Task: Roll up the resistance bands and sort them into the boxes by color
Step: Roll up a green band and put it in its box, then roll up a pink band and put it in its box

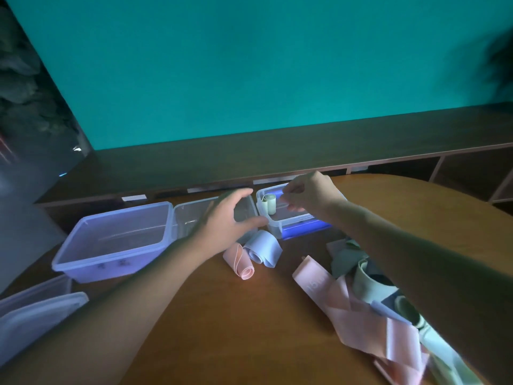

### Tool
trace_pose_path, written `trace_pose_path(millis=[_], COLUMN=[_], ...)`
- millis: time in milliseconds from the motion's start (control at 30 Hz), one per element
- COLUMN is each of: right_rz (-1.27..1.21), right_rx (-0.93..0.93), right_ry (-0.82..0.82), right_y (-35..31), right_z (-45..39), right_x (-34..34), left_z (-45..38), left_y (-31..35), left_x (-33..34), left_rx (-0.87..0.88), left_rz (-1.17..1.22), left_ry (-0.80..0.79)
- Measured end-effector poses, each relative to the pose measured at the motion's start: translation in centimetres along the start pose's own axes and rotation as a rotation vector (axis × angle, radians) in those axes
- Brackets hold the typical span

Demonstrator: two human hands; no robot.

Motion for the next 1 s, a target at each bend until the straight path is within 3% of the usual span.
trace_pose_path(millis=[200, 400, 500, 633, 833, 1000], right_rz=[-0.020, -0.067, -0.207, -0.284, -0.352, -0.261], right_rx=[-0.071, -0.016, 0.052, 0.148, 0.181, 0.198], right_ry=[-0.032, -0.107, -0.144, 0.026, 0.178, 0.230], right_y=[-2.6, -2.4, -2.1, -1.3, -1.9, -1.7], right_z=[7.9, 13.1, 14.3, 14.3, 12.3, 10.5], right_x=[1.8, 7.6, 11.2, 14.0, 14.6, 15.3], left_z=[5.8, 10.2, 12.5, 13.8, 11.3, 9.7], left_y=[-0.1, -3.0, -5.9, -8.7, -8.7, -9.5], left_x=[-0.4, 0.4, 1.3, 1.3, 0.7, 1.2], left_rx=[-0.012, -0.073, -0.169, -0.177, -0.122, -0.064], left_rz=[-0.029, 0.059, 0.102, 0.075, 0.200, 0.165], left_ry=[0.089, 0.207, 0.242, 0.373, 0.352, 0.317])
Point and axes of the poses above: each hand's wrist, its own z-axis away from the middle knuckle, its own x-axis out of the palm, y = z × x, the point moved 8 cm from there along -z, towards the middle knuckle, and after that the axes turned 15 degrees about z, right-handed, at the moved point
